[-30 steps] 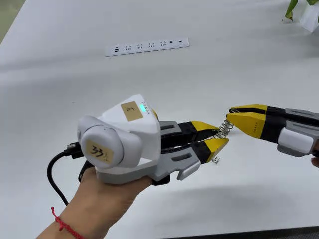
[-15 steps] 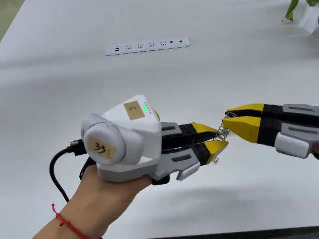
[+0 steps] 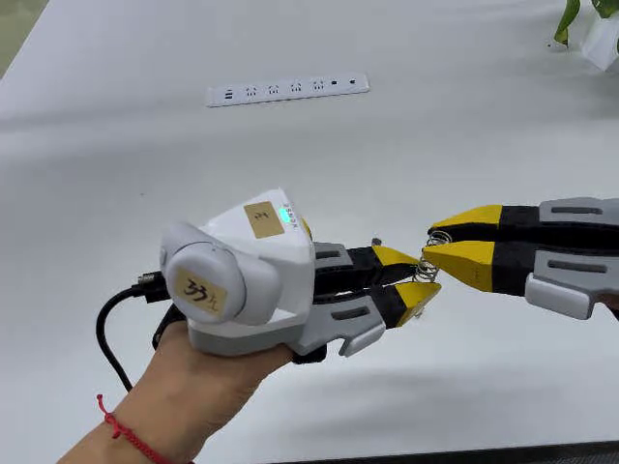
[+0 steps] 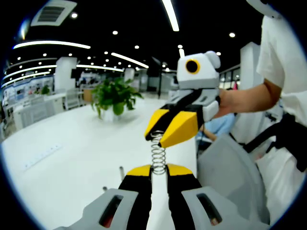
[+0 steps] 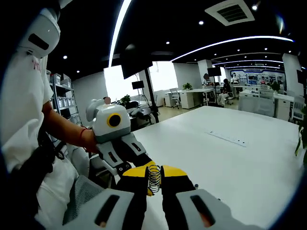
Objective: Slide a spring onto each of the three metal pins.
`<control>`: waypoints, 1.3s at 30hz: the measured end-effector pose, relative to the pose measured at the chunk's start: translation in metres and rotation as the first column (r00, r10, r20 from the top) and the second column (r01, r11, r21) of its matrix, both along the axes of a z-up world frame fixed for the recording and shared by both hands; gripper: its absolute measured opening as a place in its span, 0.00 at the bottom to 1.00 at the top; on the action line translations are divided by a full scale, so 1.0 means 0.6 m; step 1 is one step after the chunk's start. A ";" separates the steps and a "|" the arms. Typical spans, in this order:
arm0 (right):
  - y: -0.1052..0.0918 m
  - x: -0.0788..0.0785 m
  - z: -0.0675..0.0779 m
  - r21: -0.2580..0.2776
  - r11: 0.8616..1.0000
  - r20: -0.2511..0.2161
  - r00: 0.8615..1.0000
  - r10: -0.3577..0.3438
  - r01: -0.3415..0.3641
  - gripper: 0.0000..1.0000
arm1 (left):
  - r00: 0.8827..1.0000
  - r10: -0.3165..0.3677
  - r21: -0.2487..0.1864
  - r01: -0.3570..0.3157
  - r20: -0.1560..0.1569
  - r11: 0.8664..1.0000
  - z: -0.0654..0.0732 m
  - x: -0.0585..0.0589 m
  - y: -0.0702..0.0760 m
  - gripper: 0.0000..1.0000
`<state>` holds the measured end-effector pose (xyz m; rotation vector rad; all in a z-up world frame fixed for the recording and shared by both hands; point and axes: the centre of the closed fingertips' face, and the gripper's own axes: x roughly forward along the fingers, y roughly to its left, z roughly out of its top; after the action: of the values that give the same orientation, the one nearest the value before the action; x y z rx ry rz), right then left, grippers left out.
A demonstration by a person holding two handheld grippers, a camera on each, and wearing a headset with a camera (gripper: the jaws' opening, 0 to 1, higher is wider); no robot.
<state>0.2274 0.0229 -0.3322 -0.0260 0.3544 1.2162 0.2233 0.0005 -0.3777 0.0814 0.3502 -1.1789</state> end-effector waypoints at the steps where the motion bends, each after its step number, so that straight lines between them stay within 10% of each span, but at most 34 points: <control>1: 0.000 0.000 0.000 -0.005 1.000 0.003 1.000 0.003 -0.003 0.11 | 1.000 -0.001 0.000 0.001 0.001 1.000 0.000 0.000 0.000 0.11; 16: -0.013 0.013 0.005 -0.027 0.999 -0.018 0.999 0.030 -0.031 0.14 | 0.999 -0.032 0.028 0.032 0.013 0.999 -0.008 -0.006 0.002 0.10; 23: -0.026 0.010 0.005 -0.190 0.962 0.001 0.980 0.198 -0.194 0.25 | 0.998 -0.053 0.053 0.051 0.025 0.997 -0.014 -0.010 0.003 0.10; 27: -0.030 0.007 -0.009 -0.303 0.899 -0.038 0.947 0.319 -0.316 0.31 | 0.998 -0.058 0.063 0.056 0.029 0.996 -0.016 -0.010 0.003 0.10; 32: -0.014 -0.017 -0.026 -0.454 0.764 -0.063 0.872 0.485 -0.458 0.33 | 0.997 -0.069 0.090 0.066 0.036 0.994 -0.023 -0.010 0.002 0.10; 39: 0.002 -0.019 -0.049 -0.578 0.623 -0.084 0.798 0.596 -0.526 0.29 | 0.997 -0.073 0.099 0.069 0.034 0.993 -0.026 -0.007 0.002 0.10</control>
<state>0.2162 0.0240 -0.3618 -0.8002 0.6376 1.6826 0.2190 0.0020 -0.3934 0.2028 0.3739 -1.2290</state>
